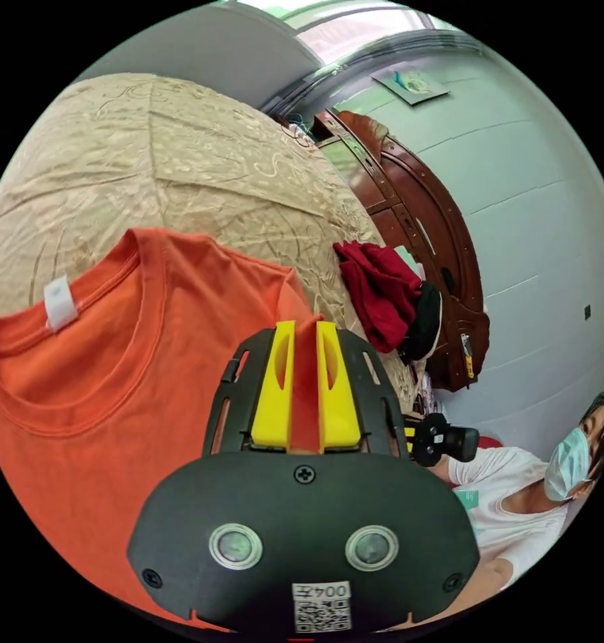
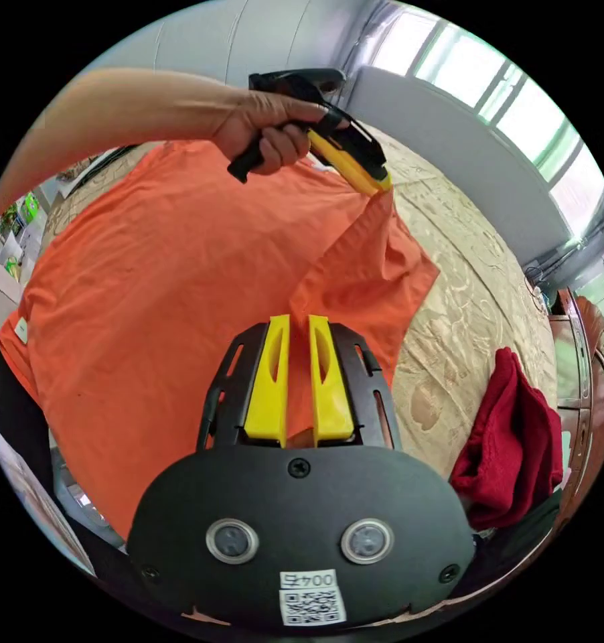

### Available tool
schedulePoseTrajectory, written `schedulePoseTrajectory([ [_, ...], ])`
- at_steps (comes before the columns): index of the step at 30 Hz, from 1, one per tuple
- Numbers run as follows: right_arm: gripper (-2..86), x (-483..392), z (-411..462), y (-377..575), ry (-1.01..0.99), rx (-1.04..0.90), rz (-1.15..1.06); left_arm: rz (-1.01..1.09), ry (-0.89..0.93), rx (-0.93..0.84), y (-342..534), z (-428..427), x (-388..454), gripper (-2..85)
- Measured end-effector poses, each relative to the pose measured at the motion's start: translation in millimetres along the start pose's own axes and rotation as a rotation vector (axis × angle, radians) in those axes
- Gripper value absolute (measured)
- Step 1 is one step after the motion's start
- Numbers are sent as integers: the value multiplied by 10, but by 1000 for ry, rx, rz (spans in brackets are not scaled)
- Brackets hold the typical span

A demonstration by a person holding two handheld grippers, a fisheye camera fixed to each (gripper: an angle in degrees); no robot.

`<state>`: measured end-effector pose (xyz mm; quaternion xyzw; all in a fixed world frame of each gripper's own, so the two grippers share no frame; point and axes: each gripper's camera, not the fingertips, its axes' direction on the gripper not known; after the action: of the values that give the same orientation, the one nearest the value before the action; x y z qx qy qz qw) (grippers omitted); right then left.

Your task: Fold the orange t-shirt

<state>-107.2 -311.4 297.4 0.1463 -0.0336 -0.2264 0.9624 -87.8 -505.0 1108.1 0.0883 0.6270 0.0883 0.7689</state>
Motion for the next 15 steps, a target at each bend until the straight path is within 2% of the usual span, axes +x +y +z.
schedulePoseTrajectory([
  [4, 107, 26, -186, 56, -85, 45, 45, -134, 60, 144, 221, -638, -112, 86],
  [6, 111, 247, -241, 105, -104, 69, 179, -176, 66, 241, 322, -897, -93, 85],
  [9, 115, 460, -228, 97, -96, 53, 268, -201, 110, 335, 490, -1139, 49, 79],
  [12, 117, 421, -270, -46, -21, 47, 199, -126, 159, 337, 737, -1146, 479, 71],
  [15, 117, 259, -285, -248, 46, 21, 23, -99, 52, 336, 1239, -1066, 1001, 59],
])
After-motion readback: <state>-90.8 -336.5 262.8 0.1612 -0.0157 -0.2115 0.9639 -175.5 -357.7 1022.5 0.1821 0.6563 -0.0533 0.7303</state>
